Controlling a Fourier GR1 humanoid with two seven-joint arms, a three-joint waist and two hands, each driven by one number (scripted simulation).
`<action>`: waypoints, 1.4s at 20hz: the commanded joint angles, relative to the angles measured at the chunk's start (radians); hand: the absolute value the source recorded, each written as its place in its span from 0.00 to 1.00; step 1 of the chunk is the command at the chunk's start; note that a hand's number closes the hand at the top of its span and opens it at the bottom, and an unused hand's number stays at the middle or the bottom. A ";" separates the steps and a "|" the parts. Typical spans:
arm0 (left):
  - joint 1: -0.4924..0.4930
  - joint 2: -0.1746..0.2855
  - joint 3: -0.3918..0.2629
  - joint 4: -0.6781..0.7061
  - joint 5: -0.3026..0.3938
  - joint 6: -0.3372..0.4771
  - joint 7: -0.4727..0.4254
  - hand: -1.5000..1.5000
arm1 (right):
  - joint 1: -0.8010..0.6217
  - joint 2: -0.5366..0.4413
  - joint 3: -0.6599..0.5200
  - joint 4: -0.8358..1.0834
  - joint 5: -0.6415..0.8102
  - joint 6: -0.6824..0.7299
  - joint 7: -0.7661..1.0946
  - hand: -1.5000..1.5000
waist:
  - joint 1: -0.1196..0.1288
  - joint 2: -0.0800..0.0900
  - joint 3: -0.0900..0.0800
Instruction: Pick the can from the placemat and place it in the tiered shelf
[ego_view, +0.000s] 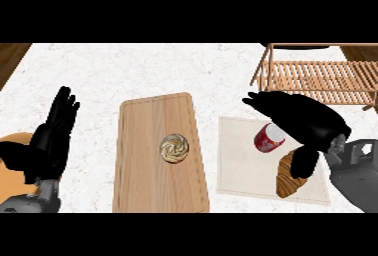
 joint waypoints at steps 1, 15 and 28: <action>-0.054 0.042 0.054 -0.036 0.014 -0.019 0.099 0.50 | -0.002 0.039 0.019 0.045 0.112 0.007 0.032 0.00 | 0.001 0.000 0.000; -0.120 -0.052 0.097 0.076 -0.066 -0.070 0.069 0.50 | 0.103 0.160 -0.074 0.227 0.350 -0.041 -0.234 0.00 | -0.005 0.001 0.000; 0.016 -0.141 0.066 -0.100 -0.158 -0.066 0.095 0.50 | 0.167 0.268 -0.153 0.342 0.517 -0.140 -0.403 0.00 | -0.001 -0.001 0.000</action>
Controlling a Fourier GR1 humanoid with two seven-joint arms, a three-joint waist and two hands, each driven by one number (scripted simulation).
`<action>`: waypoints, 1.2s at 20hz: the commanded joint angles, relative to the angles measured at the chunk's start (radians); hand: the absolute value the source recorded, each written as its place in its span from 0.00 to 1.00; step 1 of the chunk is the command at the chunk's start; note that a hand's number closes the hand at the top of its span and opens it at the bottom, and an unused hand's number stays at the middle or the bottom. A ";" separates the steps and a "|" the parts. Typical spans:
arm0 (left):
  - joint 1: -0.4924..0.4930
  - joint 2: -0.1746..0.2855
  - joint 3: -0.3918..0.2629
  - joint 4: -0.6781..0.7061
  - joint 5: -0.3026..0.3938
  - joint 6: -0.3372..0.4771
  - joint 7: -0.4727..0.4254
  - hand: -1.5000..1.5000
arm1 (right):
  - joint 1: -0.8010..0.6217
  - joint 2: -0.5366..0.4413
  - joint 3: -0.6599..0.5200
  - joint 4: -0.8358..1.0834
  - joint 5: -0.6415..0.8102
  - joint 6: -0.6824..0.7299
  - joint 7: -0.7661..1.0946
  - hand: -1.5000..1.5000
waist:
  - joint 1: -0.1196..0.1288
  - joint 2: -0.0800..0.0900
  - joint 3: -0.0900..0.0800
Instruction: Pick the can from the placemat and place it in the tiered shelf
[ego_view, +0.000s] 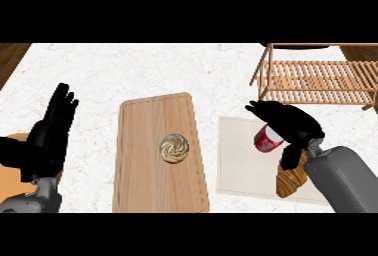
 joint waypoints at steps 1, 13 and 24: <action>0.089 -0.004 0.010 -0.024 0.001 -0.041 -0.032 0.50 | -0.022 0.070 -0.001 0.098 0.066 -0.063 -0.040 0.00 | 0.005 0.000 0.000; 0.001 -0.037 0.050 -0.026 -0.037 -0.049 0.021 0.50 | -0.007 0.107 0.000 0.218 0.217 -0.102 -0.166 1.00 | 0.001 0.000 0.000; 0.032 -0.044 0.082 -0.006 -0.035 -0.047 -0.007 0.50 | 0.172 0.133 -0.173 0.165 0.217 -0.247 0.056 1.00 | -0.042 -0.010 -0.001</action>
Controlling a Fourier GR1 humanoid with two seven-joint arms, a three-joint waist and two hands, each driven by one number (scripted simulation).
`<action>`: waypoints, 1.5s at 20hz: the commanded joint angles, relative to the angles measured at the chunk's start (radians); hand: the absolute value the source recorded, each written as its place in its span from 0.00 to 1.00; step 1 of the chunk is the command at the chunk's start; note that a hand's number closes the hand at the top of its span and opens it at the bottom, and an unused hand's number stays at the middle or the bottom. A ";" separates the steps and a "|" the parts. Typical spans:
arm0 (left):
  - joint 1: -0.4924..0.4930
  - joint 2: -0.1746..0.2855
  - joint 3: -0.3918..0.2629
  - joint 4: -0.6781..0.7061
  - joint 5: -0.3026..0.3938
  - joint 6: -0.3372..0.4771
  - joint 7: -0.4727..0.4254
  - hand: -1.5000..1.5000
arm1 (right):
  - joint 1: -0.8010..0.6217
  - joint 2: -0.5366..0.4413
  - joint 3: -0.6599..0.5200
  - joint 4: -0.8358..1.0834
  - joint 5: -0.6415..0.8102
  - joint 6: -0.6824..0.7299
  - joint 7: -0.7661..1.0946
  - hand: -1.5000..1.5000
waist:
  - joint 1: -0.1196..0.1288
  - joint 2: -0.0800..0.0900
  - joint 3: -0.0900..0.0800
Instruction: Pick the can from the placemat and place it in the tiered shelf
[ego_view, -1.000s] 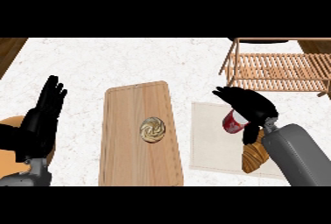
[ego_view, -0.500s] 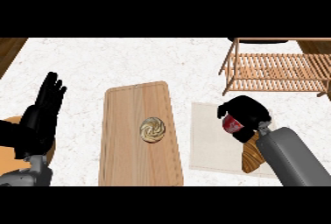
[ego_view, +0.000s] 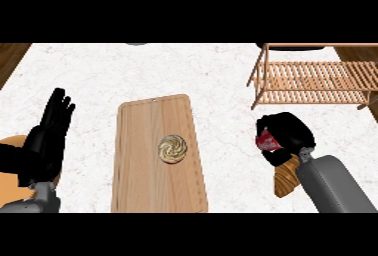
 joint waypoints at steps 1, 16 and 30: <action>0.021 -0.007 0.006 0.003 -0.010 0.016 -0.005 0.50 | 0.126 0.001 -0.123 -0.018 -0.030 -0.007 0.190 1.00 | -0.041 0.005 0.004; -0.011 -0.007 0.029 0.049 0.001 -0.009 -0.023 0.50 | 0.303 0.217 -0.257 -0.850 -0.339 0.127 0.467 1.00 | -0.028 0.009 0.002; 0.016 -0.028 0.008 -0.026 -0.017 -0.031 0.000 0.50 | -0.026 0.017 -0.618 -0.931 -0.506 0.271 0.797 1.00 | 0.012 0.015 0.005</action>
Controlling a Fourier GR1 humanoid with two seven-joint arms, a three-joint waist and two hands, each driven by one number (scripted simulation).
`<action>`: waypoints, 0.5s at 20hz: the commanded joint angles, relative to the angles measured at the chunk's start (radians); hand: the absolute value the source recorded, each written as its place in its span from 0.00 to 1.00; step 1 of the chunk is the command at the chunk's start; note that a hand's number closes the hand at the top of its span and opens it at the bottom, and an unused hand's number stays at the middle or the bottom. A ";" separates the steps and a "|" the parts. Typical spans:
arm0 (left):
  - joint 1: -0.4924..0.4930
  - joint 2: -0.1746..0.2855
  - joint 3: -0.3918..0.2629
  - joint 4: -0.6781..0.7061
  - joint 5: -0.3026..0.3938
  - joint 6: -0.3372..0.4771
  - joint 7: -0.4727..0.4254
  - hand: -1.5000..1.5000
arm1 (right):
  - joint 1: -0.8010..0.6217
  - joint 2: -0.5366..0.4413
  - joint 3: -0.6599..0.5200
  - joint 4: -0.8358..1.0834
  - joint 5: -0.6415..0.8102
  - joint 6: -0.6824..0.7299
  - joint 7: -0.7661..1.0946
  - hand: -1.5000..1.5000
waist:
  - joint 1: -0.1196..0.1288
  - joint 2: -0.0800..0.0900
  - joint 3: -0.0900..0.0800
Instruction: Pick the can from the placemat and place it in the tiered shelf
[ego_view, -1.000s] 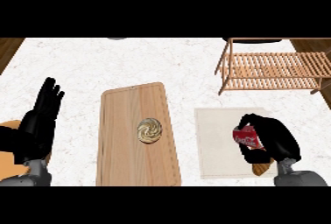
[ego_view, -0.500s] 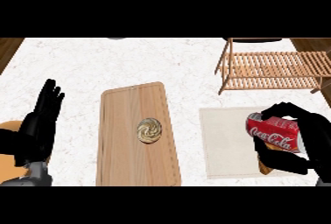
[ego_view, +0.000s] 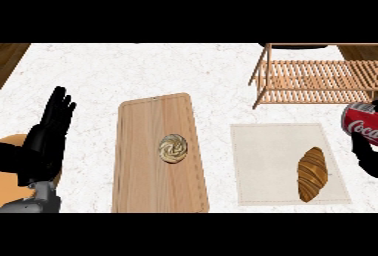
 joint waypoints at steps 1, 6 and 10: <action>-0.010 -0.037 -0.007 0.041 -0.016 0.015 -0.041 0.50 | -0.096 -0.067 -0.111 0.016 -0.074 0.032 0.077 1.00 | 0.001 0.001 0.000; -0.082 -0.031 0.003 0.101 -0.035 0.008 -0.027 0.50 | -0.092 -0.093 -0.104 0.210 -0.001 -0.112 -0.088 1.00 | 0.004 0.004 0.001; -0.037 -0.052 -0.029 0.020 -0.068 0.033 0.011 0.50 | -0.148 -0.129 -0.114 0.421 0.032 -0.213 -0.202 1.00 | 0.010 0.004 0.001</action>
